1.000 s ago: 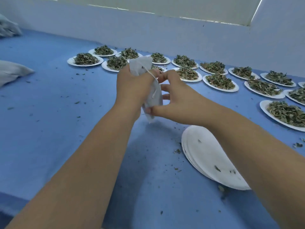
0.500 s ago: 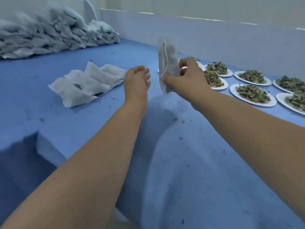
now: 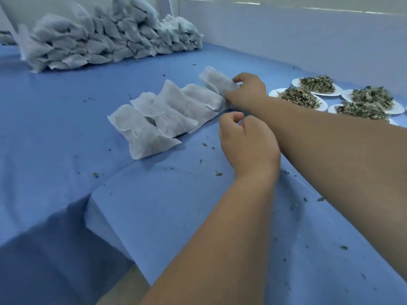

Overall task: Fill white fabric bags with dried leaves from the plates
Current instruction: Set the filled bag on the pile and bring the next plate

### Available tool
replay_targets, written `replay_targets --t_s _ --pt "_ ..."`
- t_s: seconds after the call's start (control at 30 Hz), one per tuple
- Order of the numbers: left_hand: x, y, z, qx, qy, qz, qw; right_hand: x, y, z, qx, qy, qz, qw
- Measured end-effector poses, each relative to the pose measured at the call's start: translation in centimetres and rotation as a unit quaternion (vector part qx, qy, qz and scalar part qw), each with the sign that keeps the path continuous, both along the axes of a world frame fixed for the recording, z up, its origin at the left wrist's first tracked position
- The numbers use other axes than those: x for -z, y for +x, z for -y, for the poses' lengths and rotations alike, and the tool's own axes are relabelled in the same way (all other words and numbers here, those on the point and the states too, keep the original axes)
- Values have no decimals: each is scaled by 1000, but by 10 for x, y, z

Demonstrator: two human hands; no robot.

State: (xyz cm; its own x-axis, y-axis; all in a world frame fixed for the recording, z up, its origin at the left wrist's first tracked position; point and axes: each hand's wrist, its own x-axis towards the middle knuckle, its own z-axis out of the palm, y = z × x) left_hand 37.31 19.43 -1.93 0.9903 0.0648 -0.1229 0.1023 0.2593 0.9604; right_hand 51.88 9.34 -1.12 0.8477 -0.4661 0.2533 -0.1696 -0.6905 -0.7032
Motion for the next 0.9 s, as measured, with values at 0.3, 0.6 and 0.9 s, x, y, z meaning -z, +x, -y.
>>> replay_targets --t_s 0.3,0.6,0.9 --pt "-2 -8 3 29 65 59 996 2 -40 23 8 -1 53 999" --pt "-4 -17 28 137 208 109 962 5 -139 112 64 -232 -5 971" --pt "8 -11 36 153 300 177 925 8 -127 134 29 -378 -115 918"
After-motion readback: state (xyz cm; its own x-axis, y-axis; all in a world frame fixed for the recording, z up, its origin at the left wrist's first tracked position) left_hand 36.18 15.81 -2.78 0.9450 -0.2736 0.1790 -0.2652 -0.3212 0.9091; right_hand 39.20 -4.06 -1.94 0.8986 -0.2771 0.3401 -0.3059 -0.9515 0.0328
